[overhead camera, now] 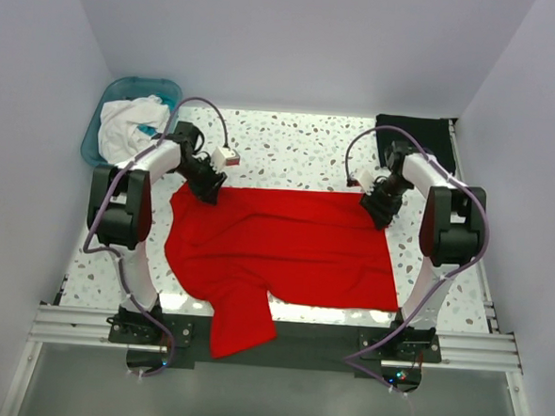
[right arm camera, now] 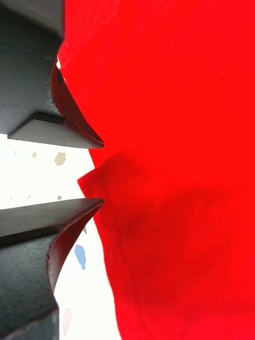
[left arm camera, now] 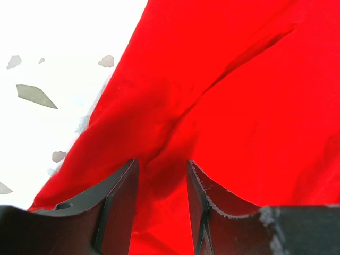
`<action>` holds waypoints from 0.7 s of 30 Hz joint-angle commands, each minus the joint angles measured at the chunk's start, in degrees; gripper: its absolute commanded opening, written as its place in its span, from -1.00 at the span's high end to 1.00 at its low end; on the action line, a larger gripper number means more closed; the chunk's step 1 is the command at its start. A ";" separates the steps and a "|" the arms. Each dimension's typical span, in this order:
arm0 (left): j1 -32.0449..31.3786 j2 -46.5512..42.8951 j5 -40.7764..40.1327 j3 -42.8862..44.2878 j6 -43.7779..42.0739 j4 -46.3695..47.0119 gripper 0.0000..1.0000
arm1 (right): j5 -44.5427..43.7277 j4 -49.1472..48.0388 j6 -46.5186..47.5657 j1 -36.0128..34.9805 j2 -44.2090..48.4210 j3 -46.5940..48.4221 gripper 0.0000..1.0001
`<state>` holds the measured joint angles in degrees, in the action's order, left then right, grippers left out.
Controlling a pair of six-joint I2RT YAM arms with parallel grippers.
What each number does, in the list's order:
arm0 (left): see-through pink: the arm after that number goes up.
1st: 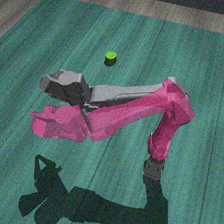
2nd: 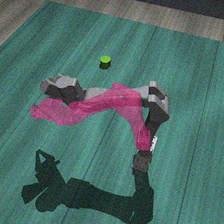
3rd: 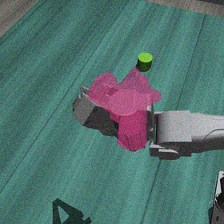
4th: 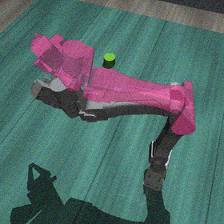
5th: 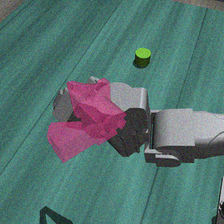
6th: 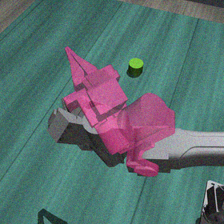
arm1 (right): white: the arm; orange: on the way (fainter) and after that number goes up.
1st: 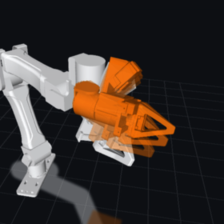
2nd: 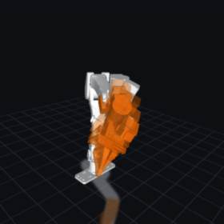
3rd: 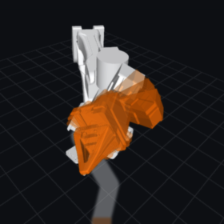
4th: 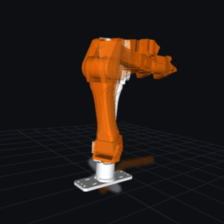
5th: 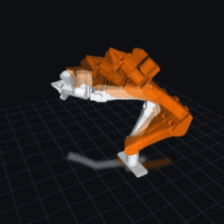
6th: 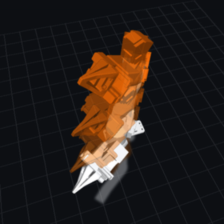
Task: Fold and stack the t-shirts
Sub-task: Fold the tshirt
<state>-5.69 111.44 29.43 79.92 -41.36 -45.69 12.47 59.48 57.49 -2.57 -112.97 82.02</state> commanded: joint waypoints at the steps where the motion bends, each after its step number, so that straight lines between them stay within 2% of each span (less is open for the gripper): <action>1: 0.33 0.80 -1.83 2.26 -0.29 1.75 0.09 | 0.10 1.69 -0.10 0.02 3.80 -0.10 0.07; 5: 0.33 1.33 -2.45 1.73 -1.52 1.22 0.20 | 1.77 2.92 -1.51 -0.07 4.25 1.38 0.07; 8: 0.33 0.80 -0.18 1.73 -2.93 -0.79 0.58 | 2.82 3.53 -2.39 -0.07 4.33 2.96 0.07; 9: 0.33 0.45 0.97 1.64 -4.15 -1.41 0.79 | 3.08 3.79 -2.74 -0.07 4.33 3.41 0.07; 11: 0.16 -1.22 4.30 1.47 -5.30 -3.69 0.96 | 3.96 4.59 -3.18 0.02 4.25 4.81 0.07; 16: -1.77 -5.78 9.41 -0.20 -8.29 -8.79 1.00 | 6.07 5.55 -5.02 0.02 4.25 7.54 0.07; 21: -6.59 -10.27 13.55 -6.26 -6.72 -10.38 1.00 | 9.59 6.61 -7.04 -0.07 3.72 10.79 0.05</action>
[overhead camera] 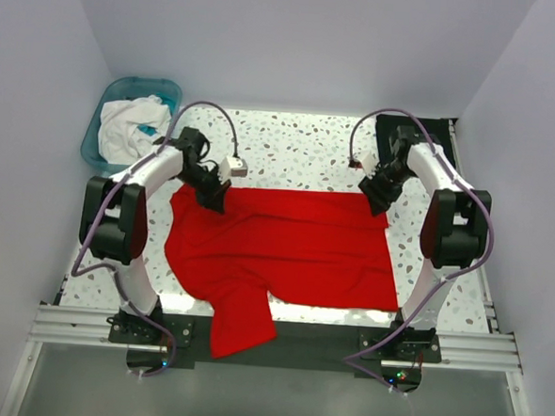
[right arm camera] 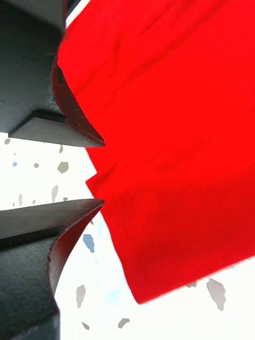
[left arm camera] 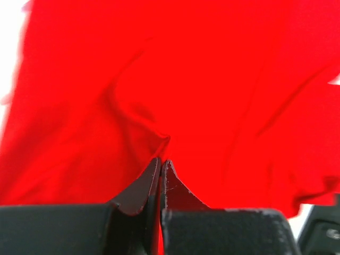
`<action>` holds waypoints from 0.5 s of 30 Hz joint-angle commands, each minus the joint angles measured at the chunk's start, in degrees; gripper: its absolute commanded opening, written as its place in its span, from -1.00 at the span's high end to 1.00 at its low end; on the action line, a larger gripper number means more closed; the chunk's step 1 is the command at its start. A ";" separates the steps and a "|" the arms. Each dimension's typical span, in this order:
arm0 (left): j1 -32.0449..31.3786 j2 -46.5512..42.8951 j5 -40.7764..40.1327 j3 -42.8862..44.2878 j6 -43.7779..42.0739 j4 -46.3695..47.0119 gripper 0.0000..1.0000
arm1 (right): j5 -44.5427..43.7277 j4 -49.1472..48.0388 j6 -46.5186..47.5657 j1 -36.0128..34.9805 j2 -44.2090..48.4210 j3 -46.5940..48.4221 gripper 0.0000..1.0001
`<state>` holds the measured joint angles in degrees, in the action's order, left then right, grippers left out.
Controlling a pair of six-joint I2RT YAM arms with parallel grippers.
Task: Fold and stack the t-shirts
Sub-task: Fold the tshirt
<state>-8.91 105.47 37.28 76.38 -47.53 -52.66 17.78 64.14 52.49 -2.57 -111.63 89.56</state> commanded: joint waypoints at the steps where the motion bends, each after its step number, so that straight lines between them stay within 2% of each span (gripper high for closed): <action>1: -4.53 -5.87 5.79 -4.03 -0.11 -2.97 1.00 | 4.71 1.95 -2.74 -0.07 2.30 3.60 0.05; 7: -12.71 -9.41 5.26 -12.04 7.71 4.14 0.98 | 7.62 1.52 -5.20 -0.86 2.03 5.45 0.02; 10: -14.64 -9.49 5.70 -11.96 10.08 6.07 0.64 | 8.50 0.55 -6.52 -2.09 1.86 5.98 -0.01; 11: -15.00 -9.58 5.70 -11.96 11.48 6.69 0.41 | 8.50 0.20 -6.87 -2.79 1.86 5.98 -0.02; 15: -13.43 -12.37 11.13 -8.80 9.12 4.33 0.25 | 9.99 -1.64 -9.41 -5.07 2.30 5.80 -0.02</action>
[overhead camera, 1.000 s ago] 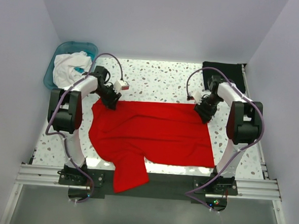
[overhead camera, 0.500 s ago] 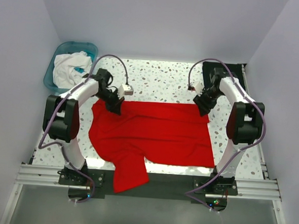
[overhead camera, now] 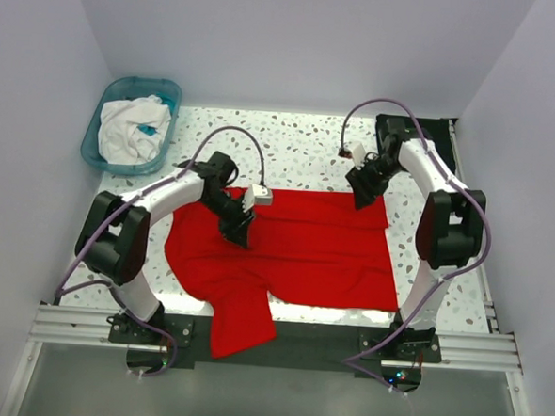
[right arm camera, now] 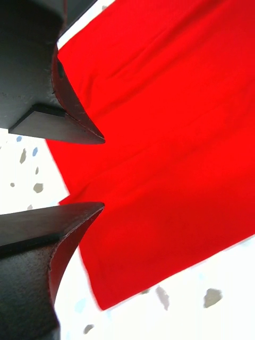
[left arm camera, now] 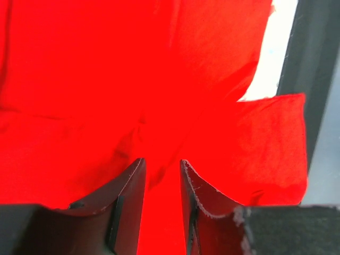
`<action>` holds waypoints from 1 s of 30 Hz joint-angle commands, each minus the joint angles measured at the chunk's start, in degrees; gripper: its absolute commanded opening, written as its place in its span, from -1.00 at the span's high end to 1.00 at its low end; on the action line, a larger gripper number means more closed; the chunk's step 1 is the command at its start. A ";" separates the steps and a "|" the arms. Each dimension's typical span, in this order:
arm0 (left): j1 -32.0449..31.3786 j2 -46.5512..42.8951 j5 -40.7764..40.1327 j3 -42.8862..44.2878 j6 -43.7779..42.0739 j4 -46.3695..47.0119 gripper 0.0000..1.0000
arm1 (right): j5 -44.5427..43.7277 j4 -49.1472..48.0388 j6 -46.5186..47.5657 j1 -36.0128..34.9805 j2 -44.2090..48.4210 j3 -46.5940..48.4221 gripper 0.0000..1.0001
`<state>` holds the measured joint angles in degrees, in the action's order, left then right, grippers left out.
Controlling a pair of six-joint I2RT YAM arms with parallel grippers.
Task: Fold and stack the t-shirts
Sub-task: Fold the tshirt
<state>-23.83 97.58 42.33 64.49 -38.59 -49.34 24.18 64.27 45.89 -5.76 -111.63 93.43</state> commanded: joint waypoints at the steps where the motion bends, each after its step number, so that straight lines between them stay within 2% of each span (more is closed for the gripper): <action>1: 3.16 -5.90 10.02 3.36 0.44 1.87 0.24 | 4.98 -2.91 -3.43 -2.41 2.82 1.76 -0.02; 2: 8.23 -7.22 11.71 3.28 3.58 3.27 0.24 | 5.52 -3.88 -4.22 -3.02 3.17 1.15 -0.01; 4: 13.96 -9.42 14.09 3.62 7.20 5.56 0.25 | 6.31 -8.34 -7.64 -5.66 4.23 0.18 0.00; 5: 16.60 -9.25 14.45 4.50 6.34 3.57 0.26 | 6.75 -10.02 -8.61 -6.80 5.36 -0.96 0.01; 7: 23.72 -7.85 13.58 6.43 6.24 1.01 0.27 | 6.66 -15.54 -12.21 -10.75 6.25 -2.10 0.04; 8: 29.23 -7.32 13.57 6.61 7.38 0.83 0.27 | 6.49 -17.14 -13.18 -12.24 6.51 -2.46 0.06; 11: 36.81 -5.04 9.11 6.88 12.89 4.07 0.26 | 5.70 -22.60 -16.70 -18.48 5.91 -1.94 0.08; 14: 39.39 -2.31 2.97 8.19 17.73 8.19 0.25 | 3.51 -24.98 -18.29 -24.72 2.31 1.12 0.08; 17: 39.39 1.02 -0.66 9.16 21.26 10.49 0.22 | 2.18 -25.16 -19.17 -30.78 -2.70 5.43 0.08; 20: 39.39 2.61 -4.43 8.29 24.51 12.77 0.22 | 2.09 -25.33 -19.61 -33.87 -6.74 9.21 0.06; 22: 39.39 3.58 -5.32 7.06 25.57 14.52 0.28 | 2.79 -24.72 -20.40 -36.42 -9.46 11.07 0.07; 25: 39.39 4.81 -3.40 5.83 27.25 15.76 0.48 | 4.02 -25.07 -21.98 -39.50 -12.02 14.58 0.06; 26: 39.39 5.07 -3.48 5.48 28.21 16.12 0.59 | 4.46 -25.59 -22.68 -40.81 -12.64 15.81 0.06; 30: 39.39 6.92 -5.23 4.51 29.27 18.05 0.81 | 4.03 -29.28 -27.15 -44.16 -15.10 18.54 0.07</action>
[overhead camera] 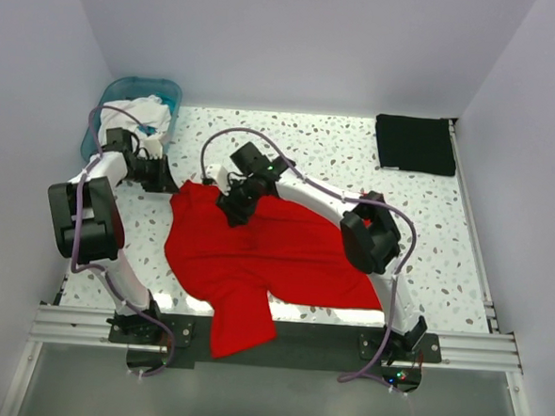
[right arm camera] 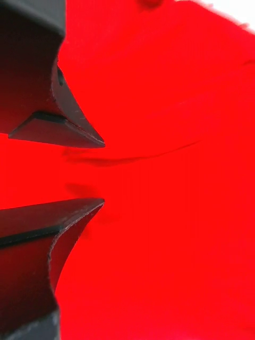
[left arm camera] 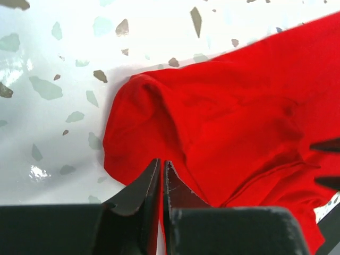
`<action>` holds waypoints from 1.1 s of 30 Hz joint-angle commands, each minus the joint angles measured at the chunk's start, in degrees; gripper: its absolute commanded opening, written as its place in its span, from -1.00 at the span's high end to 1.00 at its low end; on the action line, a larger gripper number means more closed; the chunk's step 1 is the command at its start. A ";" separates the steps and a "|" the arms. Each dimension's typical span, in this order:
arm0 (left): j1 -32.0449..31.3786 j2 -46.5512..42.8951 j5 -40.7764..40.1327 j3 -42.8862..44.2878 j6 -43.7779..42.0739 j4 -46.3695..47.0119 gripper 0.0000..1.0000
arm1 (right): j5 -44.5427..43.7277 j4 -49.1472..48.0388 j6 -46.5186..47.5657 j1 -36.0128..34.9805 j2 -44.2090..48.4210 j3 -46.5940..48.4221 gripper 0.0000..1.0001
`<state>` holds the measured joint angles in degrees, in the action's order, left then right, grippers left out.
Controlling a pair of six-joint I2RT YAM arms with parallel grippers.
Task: Fold and stack the t-shirts
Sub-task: Fold the tshirt
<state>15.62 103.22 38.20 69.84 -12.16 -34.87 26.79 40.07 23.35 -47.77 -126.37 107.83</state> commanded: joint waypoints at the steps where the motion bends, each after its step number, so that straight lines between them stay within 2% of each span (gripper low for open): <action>1: -0.06 1.54 -1.28 -0.94 2.93 4.19 0.82 | 0.64 -8.14 -6.20 -2.59 -0.81 4.49 0.09; 4: -0.06 3.04 -2.42 -0.32 3.29 4.46 0.86 | -4.10 -15.52 -15.07 -3.47 -3.09 5.72 0.09; 9: -0.15 3.74 -3.30 -0.67 3.20 5.16 0.93 | -9.90 -18.01 -21.94 -4.96 -8.63 12.05 0.08; 15: -0.24 2.34 -3.22 -1.20 1.53 5.08 0.94 | -12.02 -21.00 -25.02 -7.86 -10.83 13.11 0.01; 23: -3.31 -0.74 -5.32 -2.52 0.12 6.57 0.94 | -21.50 -24.78 -28.01 -9.01 -13.29 14.34 0.00; 27: -4.19 0.05 -6.02 -3.31 0.12 7.28 0.97 | -25.11 -29.43 -29.15 -9.01 -13.20 13.28 0.00; 33: -4.28 1.81 -9.98 -3.13 1.00 8.50 1.00 | -29.85 -30.32 -29.95 -9.01 -16.98 17.14 -0.04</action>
<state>11.18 104.99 30.61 66.65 -11.09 -29.39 1.96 14.35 -4.80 -56.90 -141.58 121.56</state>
